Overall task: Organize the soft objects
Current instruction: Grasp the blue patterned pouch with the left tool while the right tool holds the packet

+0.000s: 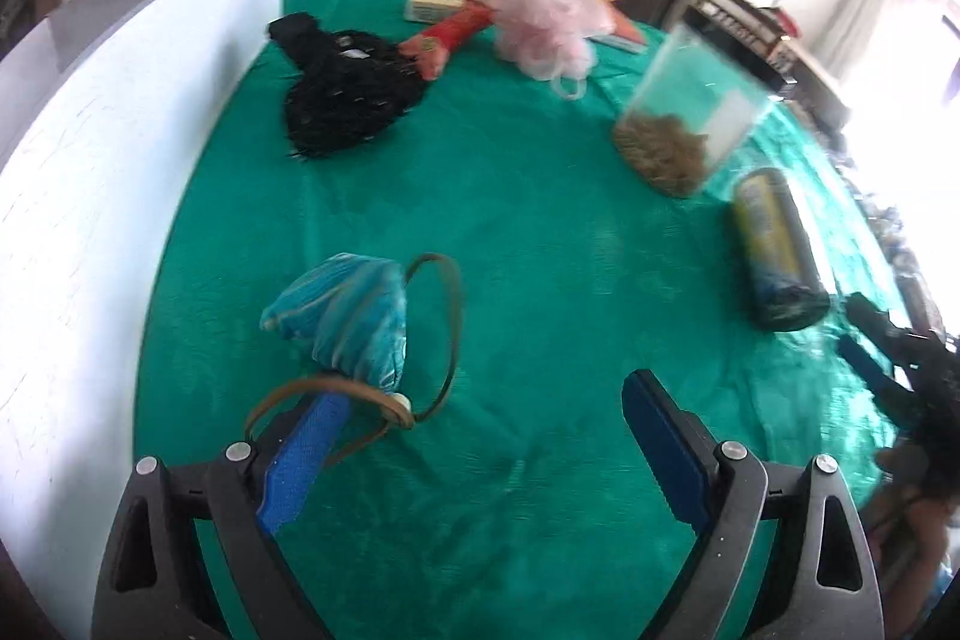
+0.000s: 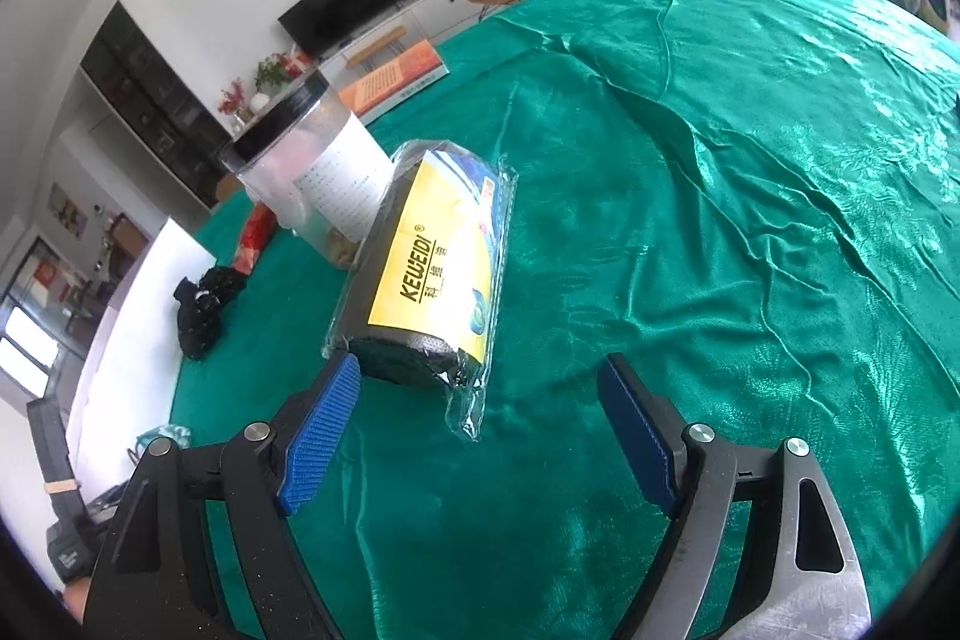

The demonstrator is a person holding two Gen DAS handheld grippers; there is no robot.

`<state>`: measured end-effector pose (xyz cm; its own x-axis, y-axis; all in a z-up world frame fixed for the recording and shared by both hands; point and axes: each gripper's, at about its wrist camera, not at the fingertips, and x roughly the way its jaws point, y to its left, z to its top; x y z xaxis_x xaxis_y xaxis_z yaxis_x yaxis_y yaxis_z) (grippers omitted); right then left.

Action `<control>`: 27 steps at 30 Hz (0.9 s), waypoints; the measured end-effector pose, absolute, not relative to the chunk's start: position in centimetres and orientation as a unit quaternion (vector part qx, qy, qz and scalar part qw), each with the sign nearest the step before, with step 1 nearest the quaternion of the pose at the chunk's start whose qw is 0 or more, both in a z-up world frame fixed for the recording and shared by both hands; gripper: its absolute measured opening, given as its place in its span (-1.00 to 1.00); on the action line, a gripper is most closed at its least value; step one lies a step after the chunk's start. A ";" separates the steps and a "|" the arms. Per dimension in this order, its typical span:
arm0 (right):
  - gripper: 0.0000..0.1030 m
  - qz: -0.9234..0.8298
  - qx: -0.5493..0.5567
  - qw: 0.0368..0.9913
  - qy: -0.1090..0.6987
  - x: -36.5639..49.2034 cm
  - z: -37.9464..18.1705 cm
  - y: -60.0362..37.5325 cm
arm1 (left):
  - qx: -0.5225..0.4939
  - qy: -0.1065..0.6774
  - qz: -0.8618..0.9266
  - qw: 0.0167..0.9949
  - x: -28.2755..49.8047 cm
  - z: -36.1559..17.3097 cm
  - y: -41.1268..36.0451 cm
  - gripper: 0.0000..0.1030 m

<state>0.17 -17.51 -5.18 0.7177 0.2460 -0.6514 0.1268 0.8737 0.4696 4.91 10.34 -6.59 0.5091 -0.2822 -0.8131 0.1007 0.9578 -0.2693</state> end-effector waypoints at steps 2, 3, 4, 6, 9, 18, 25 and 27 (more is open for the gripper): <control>0.63 0.037 0.269 0.892 0.362 -0.2 -5.0 -18.2 | -0.076 0.457 -0.103 0.880 4.0 -4.9 10.8 0.78; 0.63 0.040 0.280 0.889 0.359 -0.3 -5.1 -18.5 | -0.073 0.450 -0.100 0.885 3.6 -4.4 11.3 0.79; 0.63 0.044 0.289 0.886 0.360 -0.3 -5.2 -18.7 | -0.071 0.448 -0.097 0.886 3.2 -4.1 11.7 0.82; 0.63 0.053 0.299 0.879 0.368 0.2 -5.3 -18.8 | -0.057 0.453 -0.094 0.885 2.7 -4.4 11.9 0.83; 0.63 0.079 0.275 0.876 0.388 1.7 -4.6 -17.9 | -0.009 0.458 -0.083 0.885 3.5 -5.7 10.8 0.83; 0.14 0.087 0.124 0.849 0.507 10.5 -4.5 -14.8 | 0.012 0.484 -0.072 0.872 7.0 -7.8 8.5 -0.71; 0.10 0.039 0.124 0.863 0.489 15.8 -3.1 -19.0 | -0.051 0.470 -0.084 0.877 10.8 -6.3 8.9 -0.73; 0.10 0.039 0.111 0.868 0.483 16.4 -2.4 -19.2 | -0.043 0.477 -0.089 0.874 11.1 -6.3 8.7 -0.72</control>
